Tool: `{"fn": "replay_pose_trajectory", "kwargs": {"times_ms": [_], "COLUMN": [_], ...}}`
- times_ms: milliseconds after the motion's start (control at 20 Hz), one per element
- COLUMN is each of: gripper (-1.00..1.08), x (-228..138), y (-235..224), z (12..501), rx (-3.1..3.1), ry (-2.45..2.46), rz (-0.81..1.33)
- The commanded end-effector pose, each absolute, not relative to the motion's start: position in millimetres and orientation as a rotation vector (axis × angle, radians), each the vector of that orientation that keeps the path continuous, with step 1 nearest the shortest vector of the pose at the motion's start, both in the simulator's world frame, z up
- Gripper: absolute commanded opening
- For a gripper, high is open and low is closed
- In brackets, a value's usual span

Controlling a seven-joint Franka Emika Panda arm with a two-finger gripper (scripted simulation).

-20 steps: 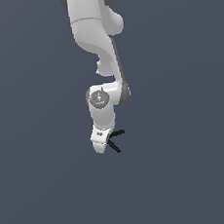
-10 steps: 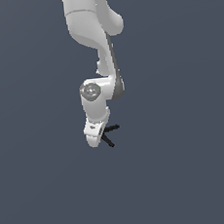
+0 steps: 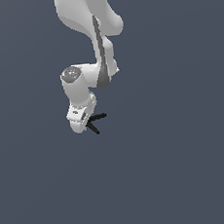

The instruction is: Pick up the object and move it to a goal position.

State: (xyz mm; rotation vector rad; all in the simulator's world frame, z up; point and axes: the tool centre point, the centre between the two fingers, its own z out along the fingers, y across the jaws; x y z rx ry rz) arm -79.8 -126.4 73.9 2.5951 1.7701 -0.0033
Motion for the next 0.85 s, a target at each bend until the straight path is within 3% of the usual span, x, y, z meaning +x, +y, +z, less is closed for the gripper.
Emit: {"fn": "replay_pose_trajectory", "kwargs": {"times_ms": [0, 400, 800], "gripper": [-1.00, -1.00, -1.00], "x": [-94.0, -124.8, -133.0], "y": [-142.8, -179.6, -191.3], "z": [84.5, 107.2, 114.3], "rx": [2.594, 2.594, 2.595], "ry": [1.770, 1.770, 1.771], "rz": [-0.002, -0.001, 0.000]}}
